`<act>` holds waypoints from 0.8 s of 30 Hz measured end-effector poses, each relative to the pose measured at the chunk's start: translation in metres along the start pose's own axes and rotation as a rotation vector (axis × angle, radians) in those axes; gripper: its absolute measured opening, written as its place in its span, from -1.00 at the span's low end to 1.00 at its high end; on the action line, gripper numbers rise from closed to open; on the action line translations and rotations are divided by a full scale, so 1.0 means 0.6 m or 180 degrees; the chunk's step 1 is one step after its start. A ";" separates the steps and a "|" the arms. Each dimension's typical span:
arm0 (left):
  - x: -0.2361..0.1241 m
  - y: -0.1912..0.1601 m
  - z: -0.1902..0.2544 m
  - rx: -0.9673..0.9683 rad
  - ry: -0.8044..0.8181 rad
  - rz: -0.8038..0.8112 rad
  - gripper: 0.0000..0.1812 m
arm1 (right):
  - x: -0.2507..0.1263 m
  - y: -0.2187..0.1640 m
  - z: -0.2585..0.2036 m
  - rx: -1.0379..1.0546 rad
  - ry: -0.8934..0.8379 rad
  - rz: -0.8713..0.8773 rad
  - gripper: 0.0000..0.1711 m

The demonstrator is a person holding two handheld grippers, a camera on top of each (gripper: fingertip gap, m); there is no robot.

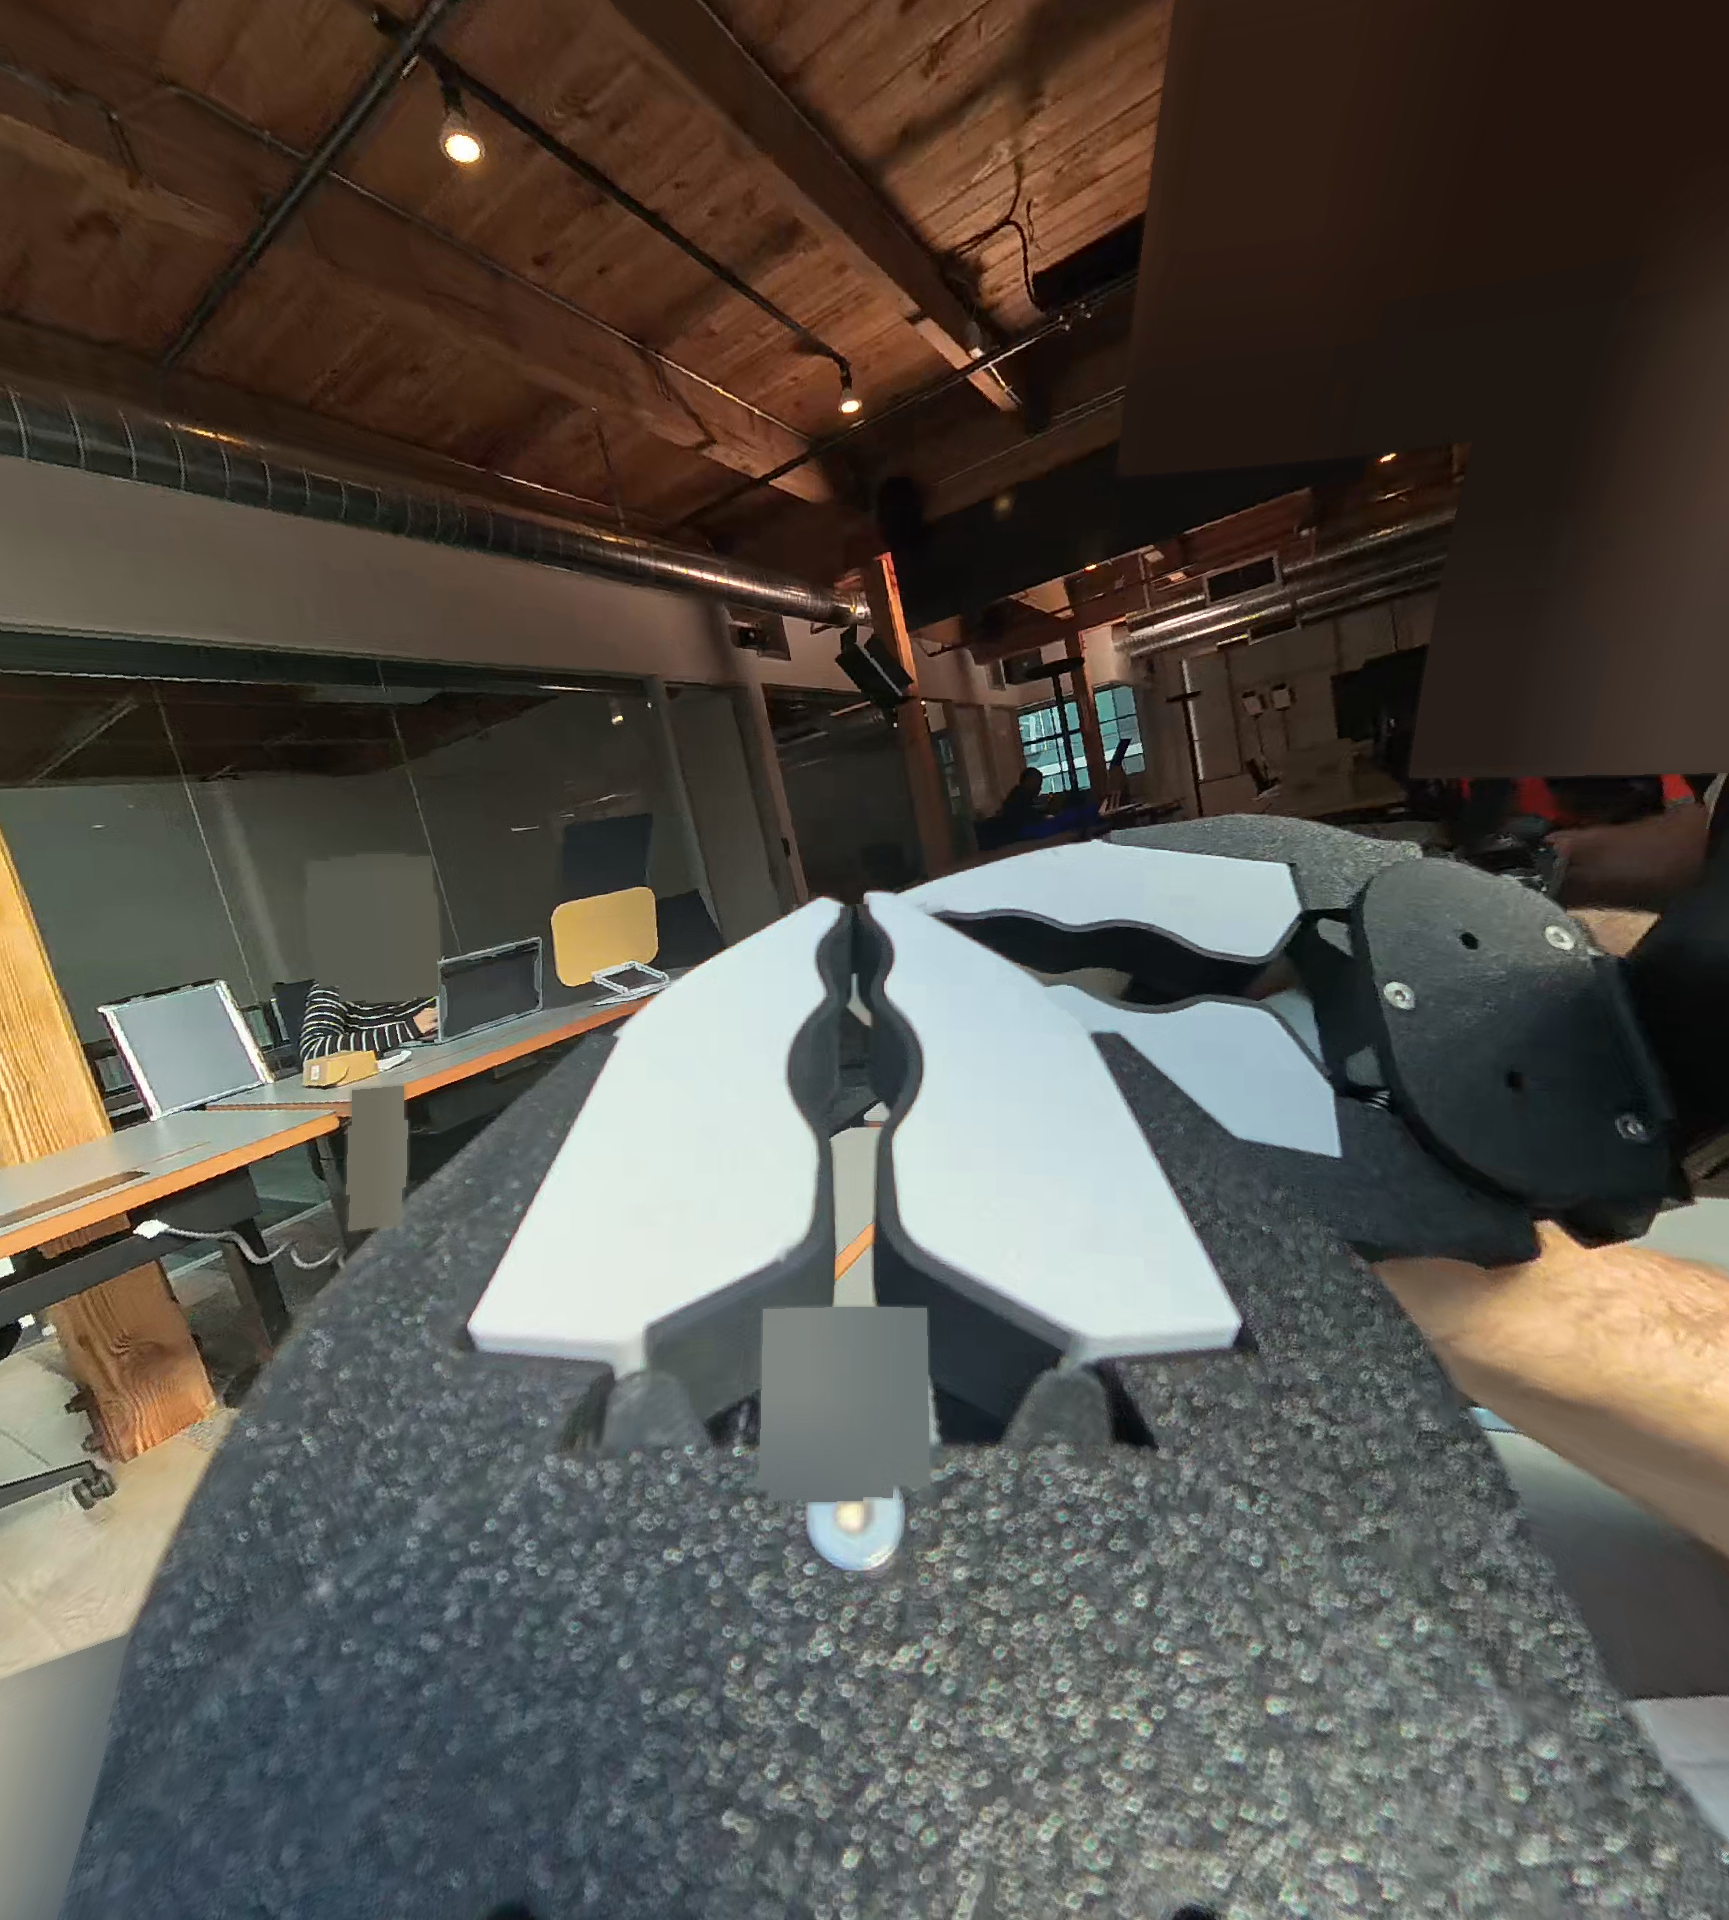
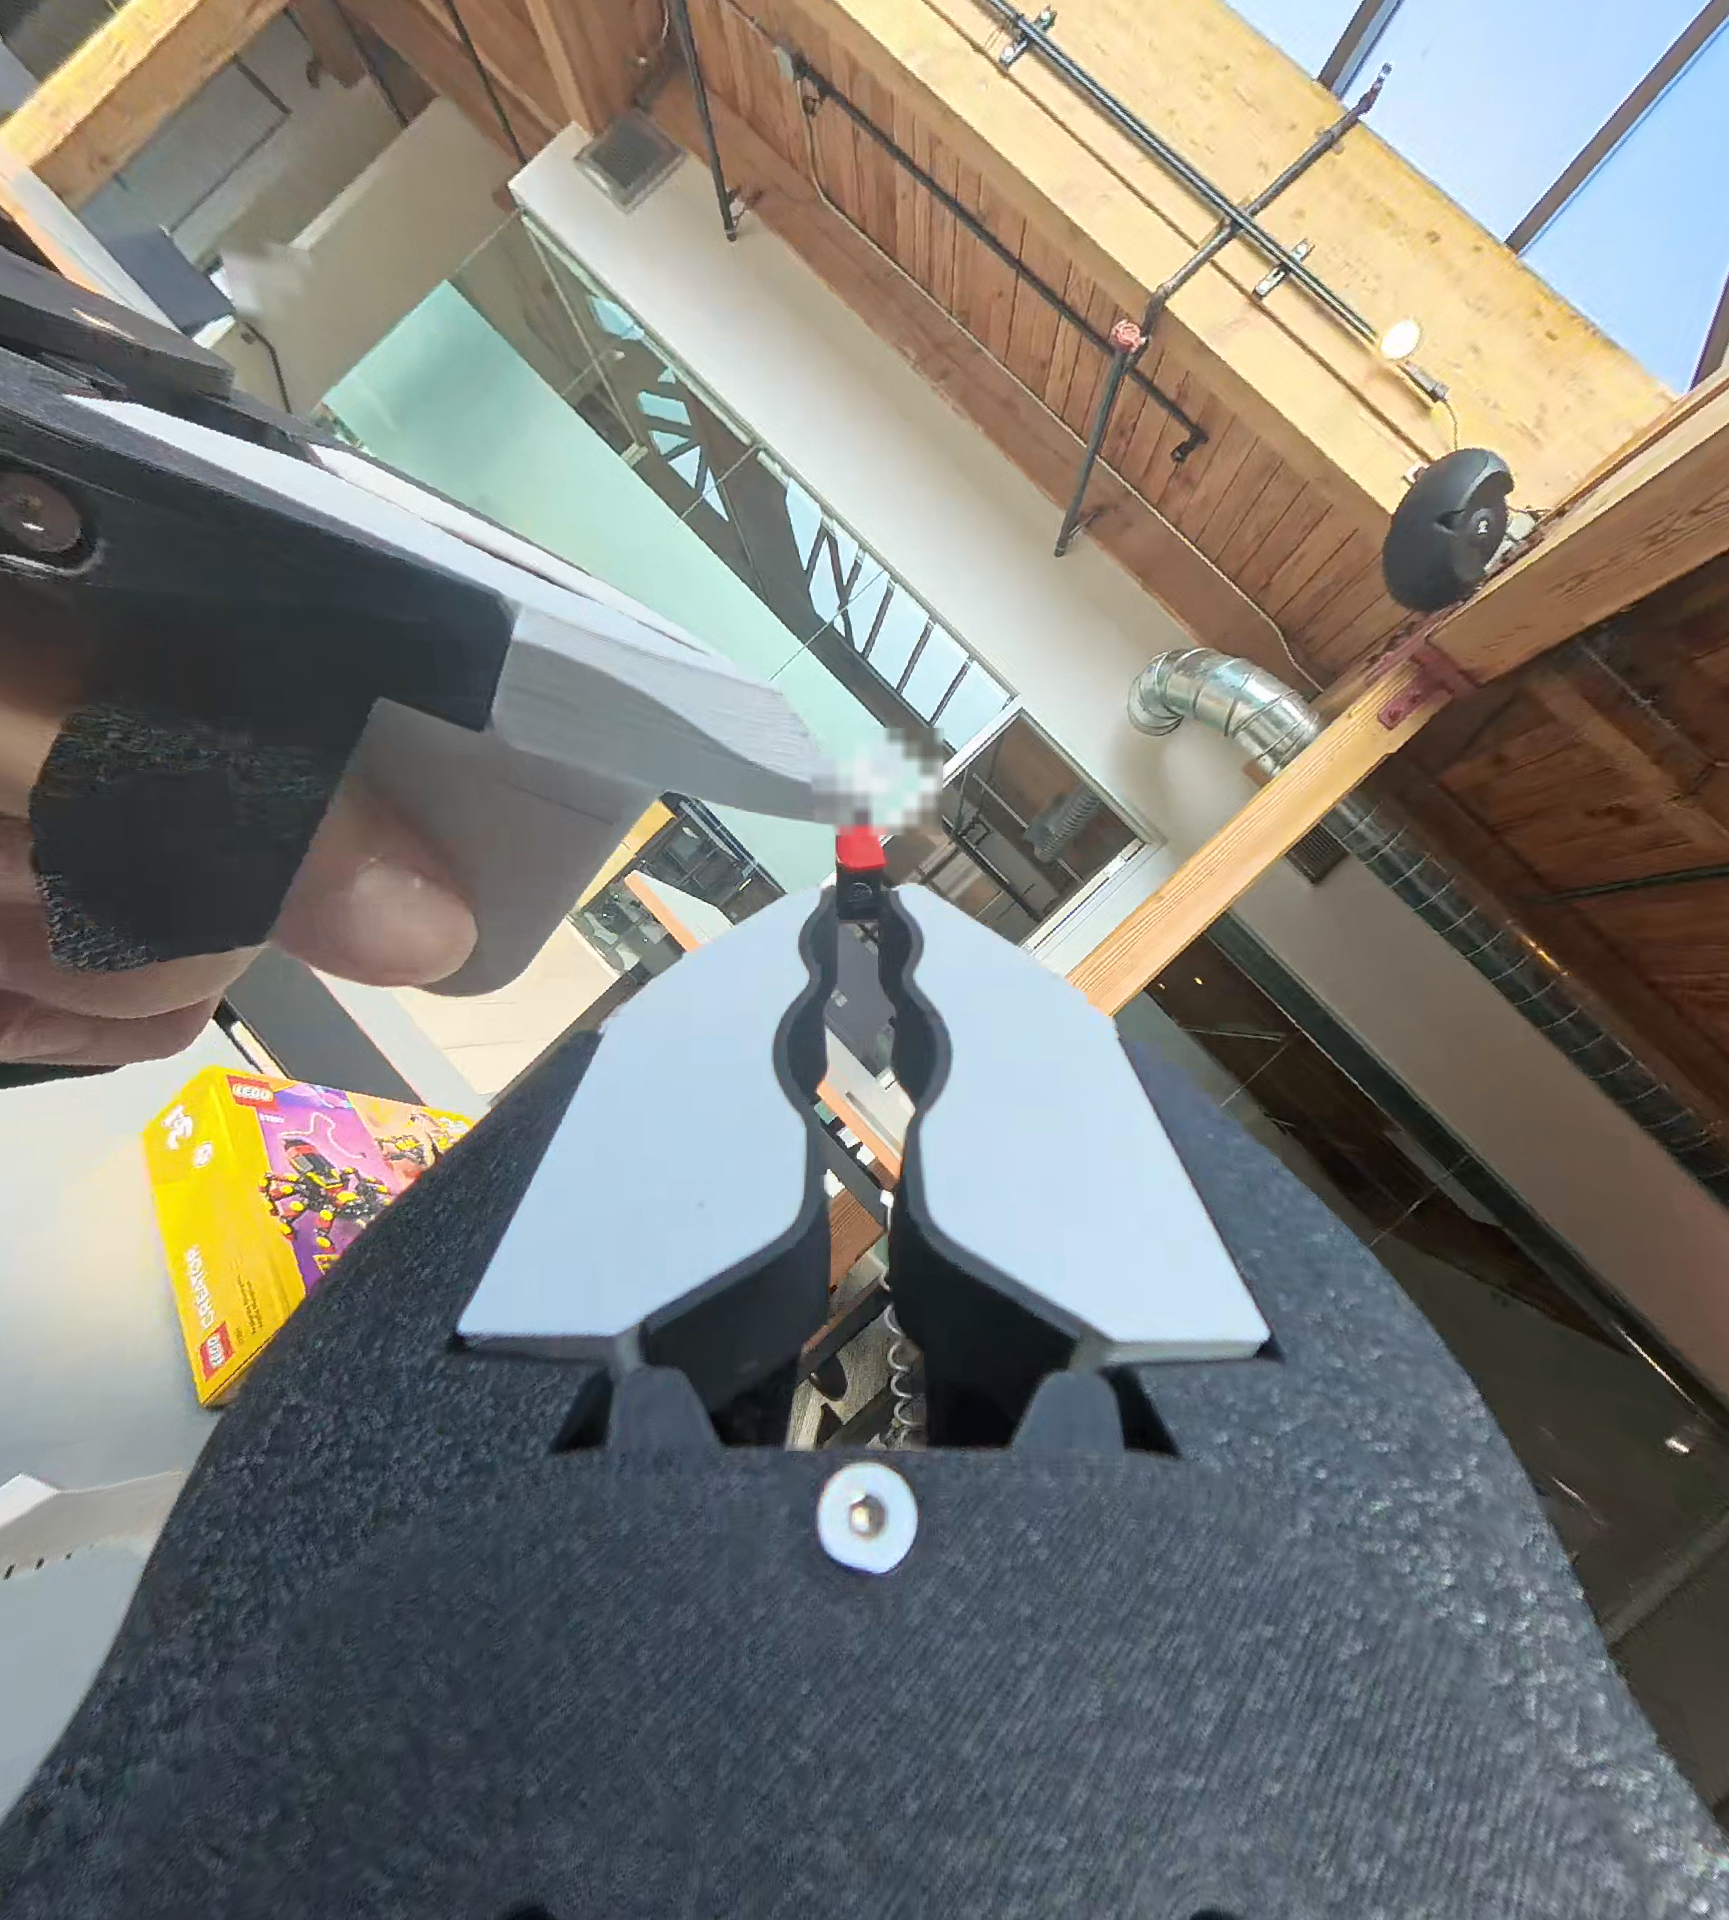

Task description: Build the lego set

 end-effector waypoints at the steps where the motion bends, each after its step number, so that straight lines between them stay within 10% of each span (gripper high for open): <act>1: 0.001 0.000 0.003 -0.0048 0.0010 0.0045 -1.00 | -0.001 0.002 0.002 -0.0007 -0.0069 0.0041 -0.91; 24: 0.004 -0.019 0.003 -0.0534 0.0189 0.0310 -1.00 | 0.003 0.000 -0.009 -0.0118 -0.0131 0.0079 -0.92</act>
Point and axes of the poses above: each gripper's, where its closed fingertips meet, x out along the fingers, y out of its top, z = x × y across the jaws, the point moved 6 cm from there along -x, back along the fingers, and after that the axes turned 15 degrees about -y, right-handed, at the moved point
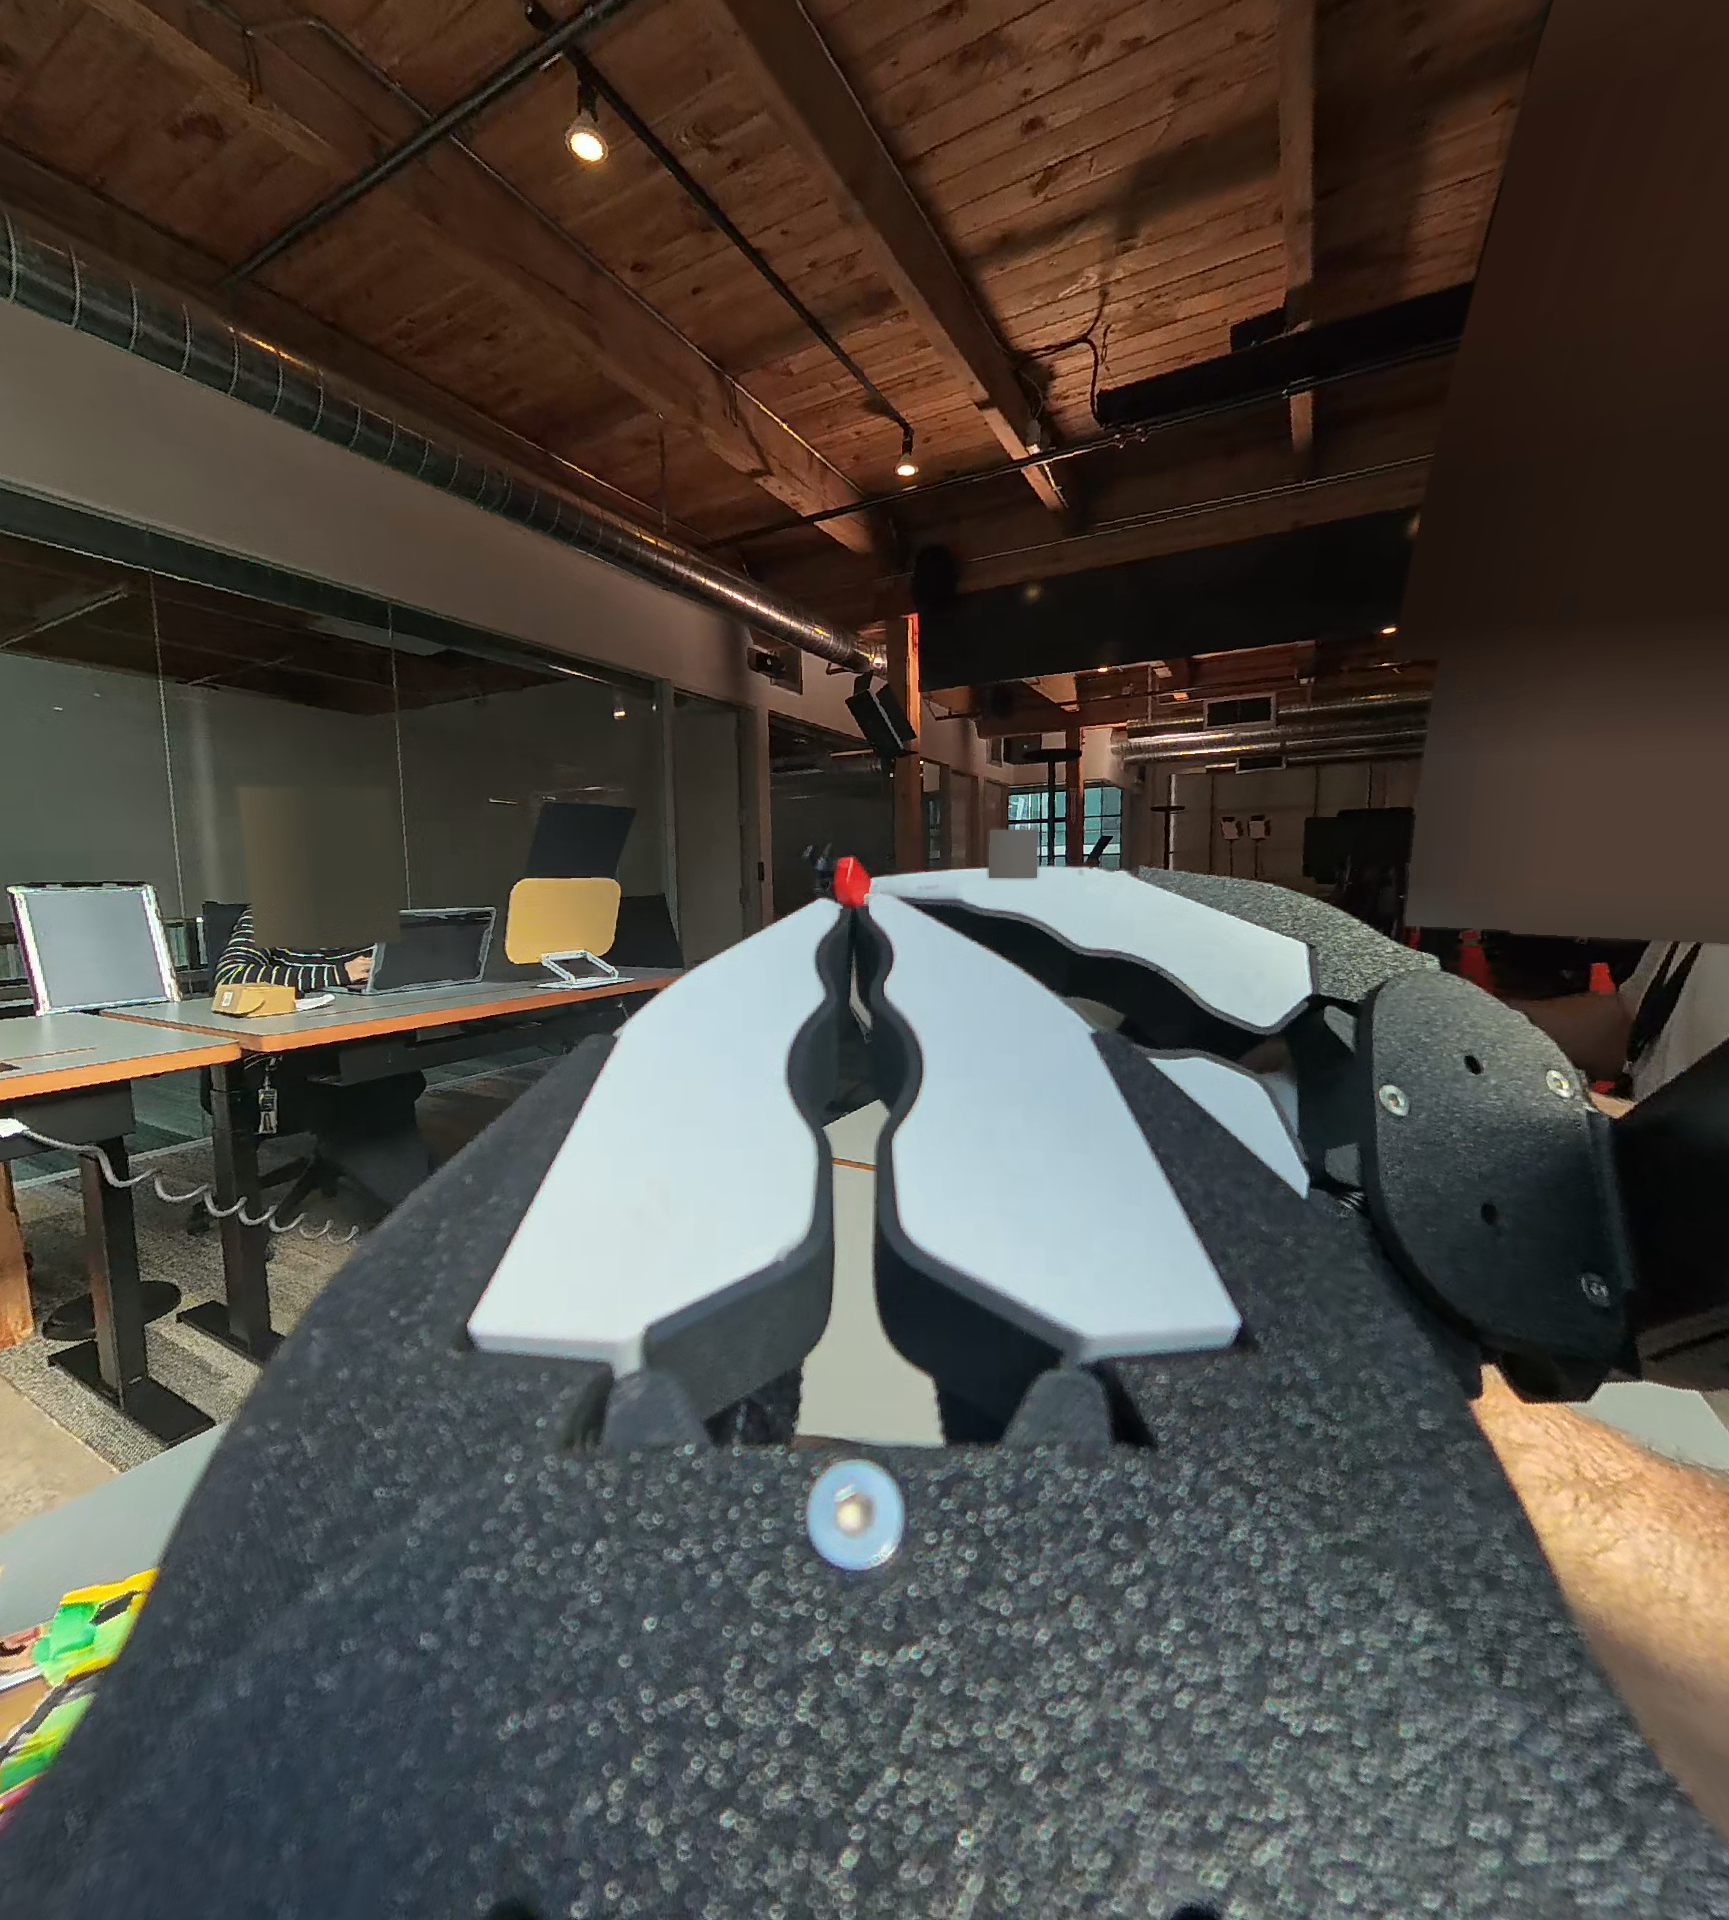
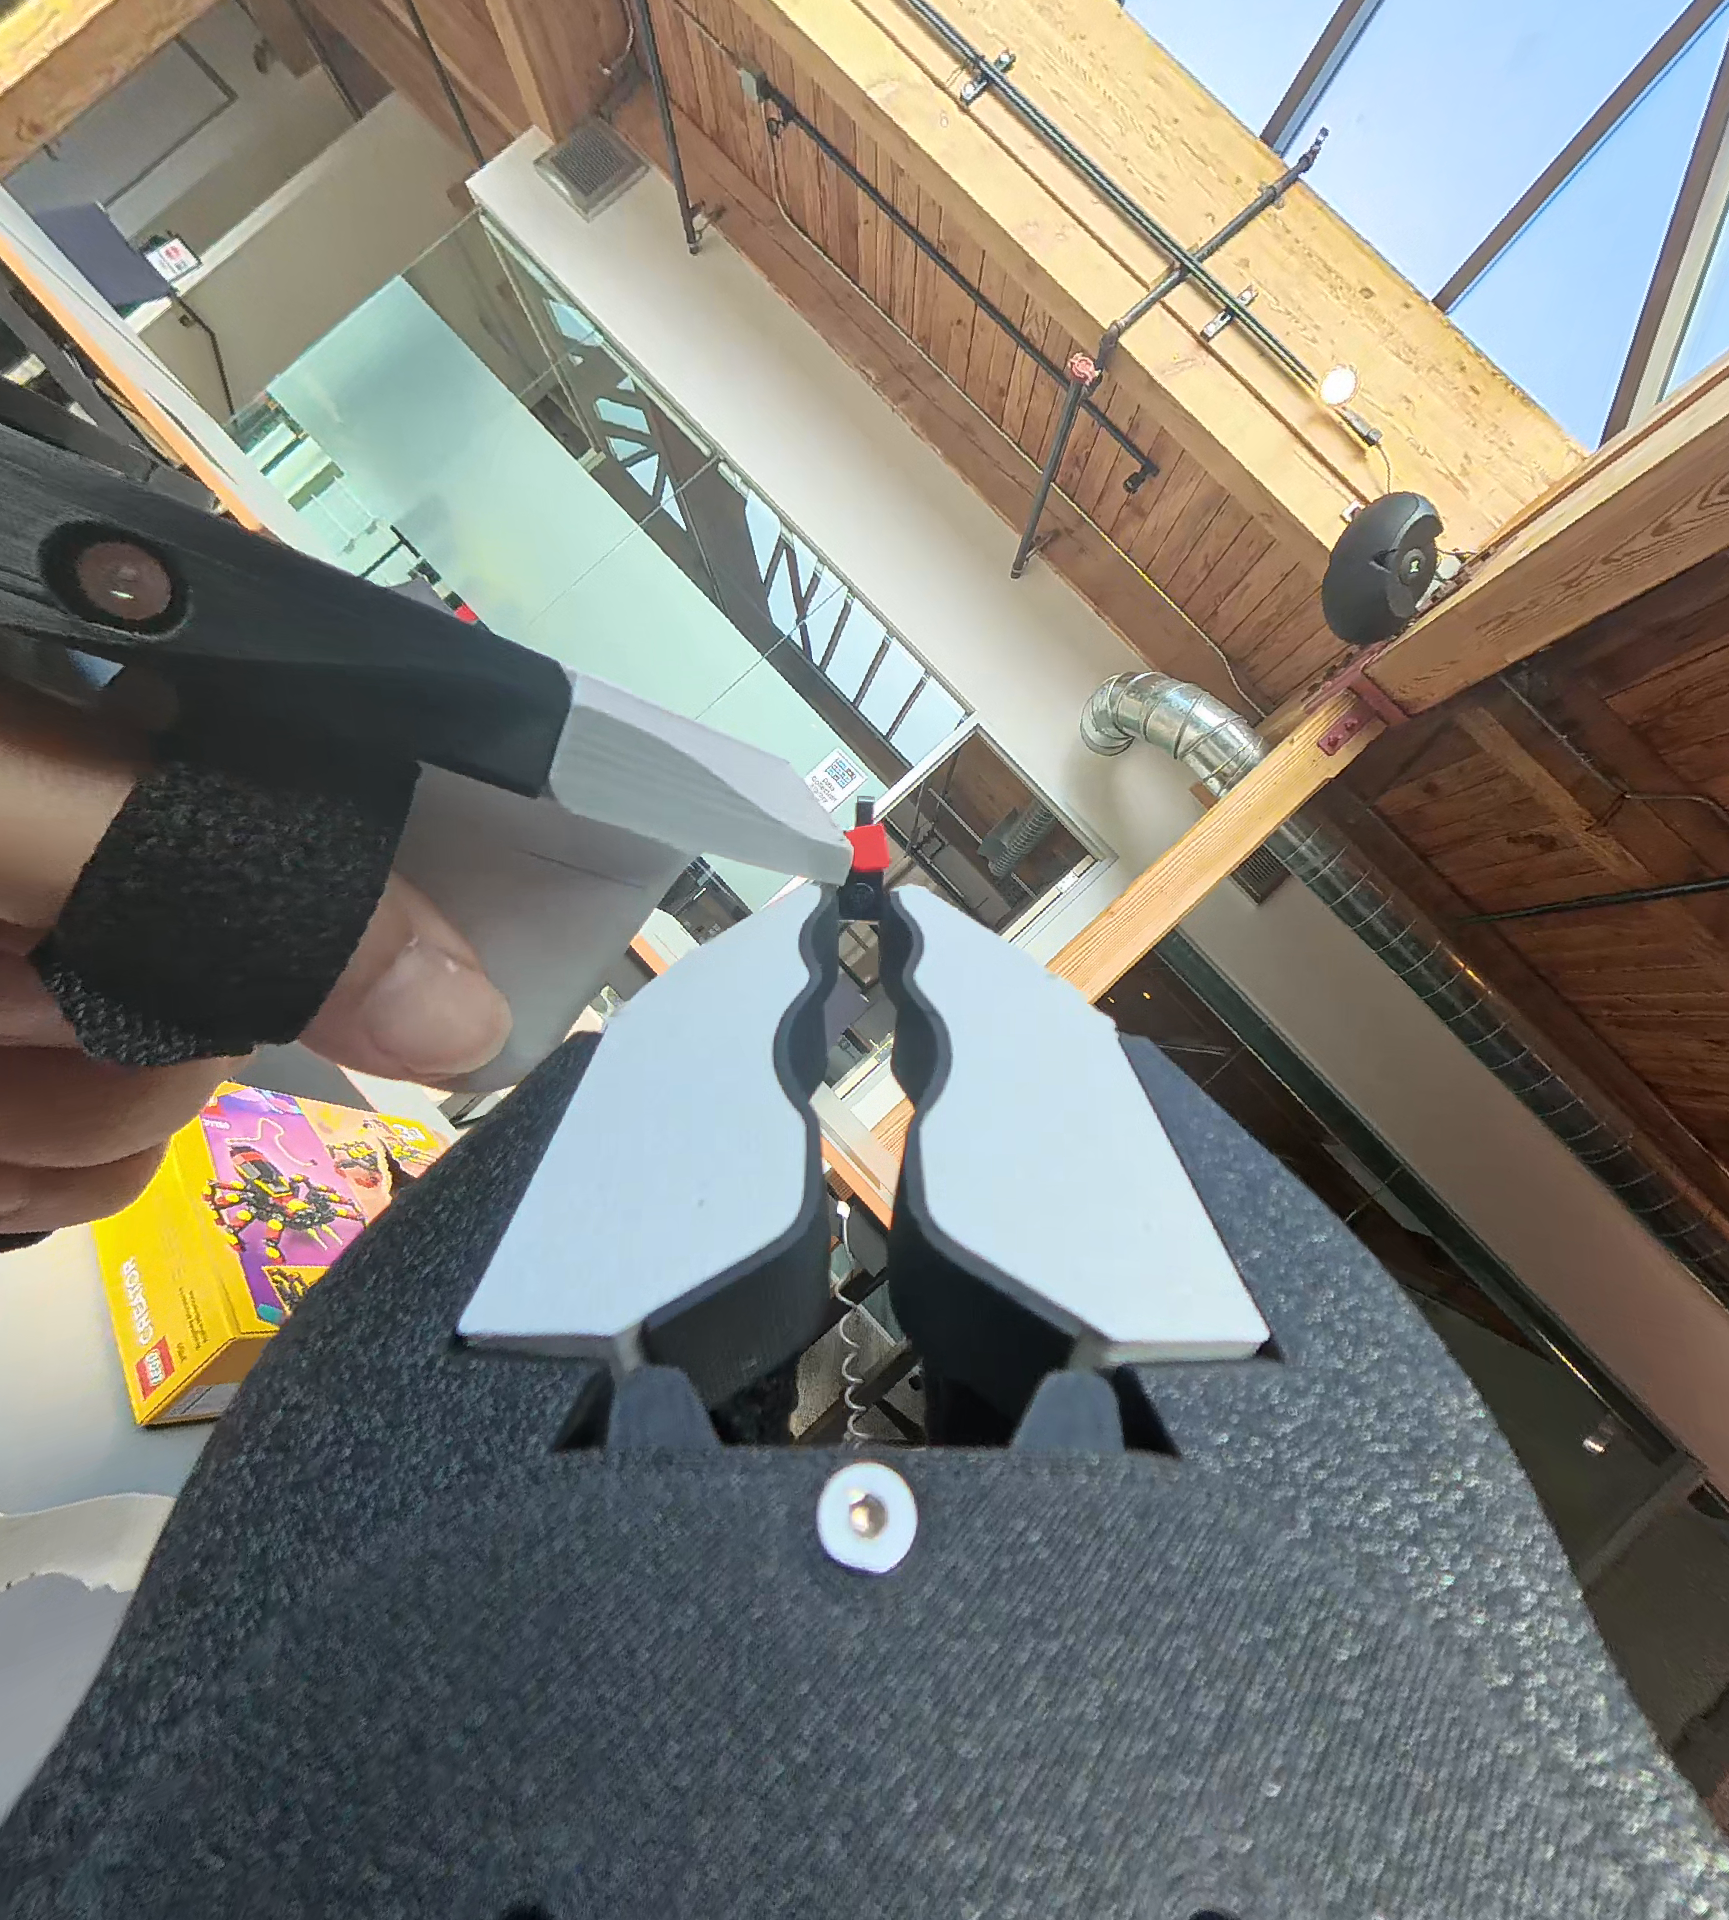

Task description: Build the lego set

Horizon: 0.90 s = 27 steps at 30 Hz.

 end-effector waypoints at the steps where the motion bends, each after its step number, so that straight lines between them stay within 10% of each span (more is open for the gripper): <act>1: 0.000 -0.001 0.000 -0.0013 0.0000 -0.0003 -1.00 | 0.000 -0.001 -0.001 -0.0043 -0.0001 -0.0008 -0.92; 27: -0.016 -0.027 -0.026 -0.0547 -0.0068 -0.0074 -1.00 | 0.005 -0.023 -0.023 -0.0264 0.0089 -0.0160 -0.92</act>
Point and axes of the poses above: each gripper's, where its closed fingertips meet, x out along the fingers, y out of its top, z = x × y across the jaws, the point moved 6 cm from there along -x, back along the fingers, and after that the axes turned 15 degrees about -y, right-handed, at the moved point
